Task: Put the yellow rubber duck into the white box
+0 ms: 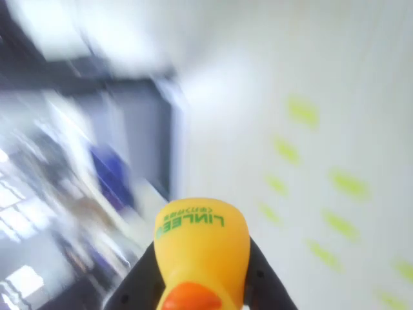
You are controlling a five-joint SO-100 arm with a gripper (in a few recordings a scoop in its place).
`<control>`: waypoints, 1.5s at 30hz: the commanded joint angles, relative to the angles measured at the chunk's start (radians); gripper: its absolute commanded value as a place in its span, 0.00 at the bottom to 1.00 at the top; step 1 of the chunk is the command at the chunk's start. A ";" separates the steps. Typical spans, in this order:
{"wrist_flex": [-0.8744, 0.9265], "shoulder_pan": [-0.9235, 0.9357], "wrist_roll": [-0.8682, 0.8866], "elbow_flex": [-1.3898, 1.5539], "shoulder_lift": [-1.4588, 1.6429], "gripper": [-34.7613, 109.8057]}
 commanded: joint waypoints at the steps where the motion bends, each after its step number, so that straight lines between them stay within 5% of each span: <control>1: -0.143 0.486 -0.075 0.121 0.106 0.24; 8: -0.304 0.813 -0.127 0.199 -0.114 0.24; 16: -0.495 0.979 -0.207 0.212 -0.396 0.24; 32: -0.499 0.897 -0.362 0.106 -0.638 0.26; 40: -0.483 0.865 -0.383 0.086 -0.635 0.44; 45: -0.489 0.857 -0.385 0.087 -0.635 0.46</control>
